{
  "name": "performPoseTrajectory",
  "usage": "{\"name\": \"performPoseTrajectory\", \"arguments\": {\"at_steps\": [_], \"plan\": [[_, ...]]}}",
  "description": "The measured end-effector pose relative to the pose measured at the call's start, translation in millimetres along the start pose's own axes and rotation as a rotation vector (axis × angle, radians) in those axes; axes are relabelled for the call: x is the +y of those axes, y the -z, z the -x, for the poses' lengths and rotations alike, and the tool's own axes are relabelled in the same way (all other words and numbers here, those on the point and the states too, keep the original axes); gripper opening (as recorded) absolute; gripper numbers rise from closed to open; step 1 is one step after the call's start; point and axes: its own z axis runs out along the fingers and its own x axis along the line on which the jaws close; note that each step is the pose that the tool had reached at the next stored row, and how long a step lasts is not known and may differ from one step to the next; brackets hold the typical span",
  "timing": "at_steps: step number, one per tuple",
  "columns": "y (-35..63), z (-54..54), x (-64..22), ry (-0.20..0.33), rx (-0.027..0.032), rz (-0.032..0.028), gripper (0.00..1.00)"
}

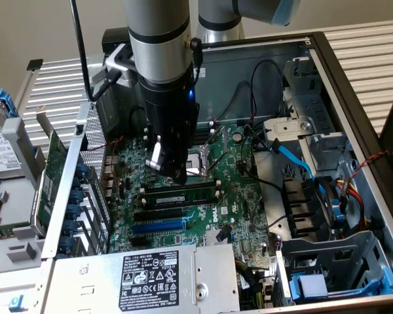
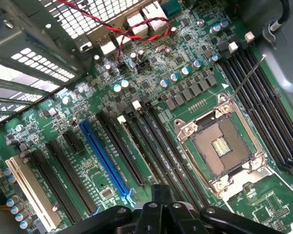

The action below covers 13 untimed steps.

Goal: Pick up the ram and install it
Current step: 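Press down the ram until it locks into place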

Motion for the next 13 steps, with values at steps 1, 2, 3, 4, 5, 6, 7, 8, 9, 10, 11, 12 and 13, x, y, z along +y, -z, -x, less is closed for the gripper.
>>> {"name": "performPoseTrajectory", "arguments": {"at_steps": [1,2,3,4,5,6,7,8,9,10,11,12,13], "plan": [[0.0,0.0,0.0,-0.015,0.0001,-0.0004,0.11],[0.0,0.0,0.0,-0.029,0.0002,-0.0009,0.11],[0.0,0.0,0.0,-0.044,0.0003,-0.0013,0.11],[0.0,0.0,0.0,-0.058,0.0004,-0.0018,0.11],[0.0,0.0,0.0,-0.073,0.0006,-0.0022,0.11],[0.0,0.0,0.0,-0.088,0.0007,-0.0027,0.11],[0.0,0.0,0.0,-0.103,0.0008,-0.0031,0.11],[0.0,0.0,0.0,-0.117,0.0009,-0.0036,0.11],[0.0,0.0,0.0,-0.132,0.0010,-0.0040,0.11],[0.0,0.0,0.0,-0.146,0.0011,-0.0045,0.11],[0.0,0.0,0.0,-0.161,0.0012,-0.0050,0.11],[0.0,0.0,0.0,-0.175,0.0013,-0.0054,0.11],[0.0,0.0,0.0,-0.190,0.0015,-0.0058,0.11]]}}
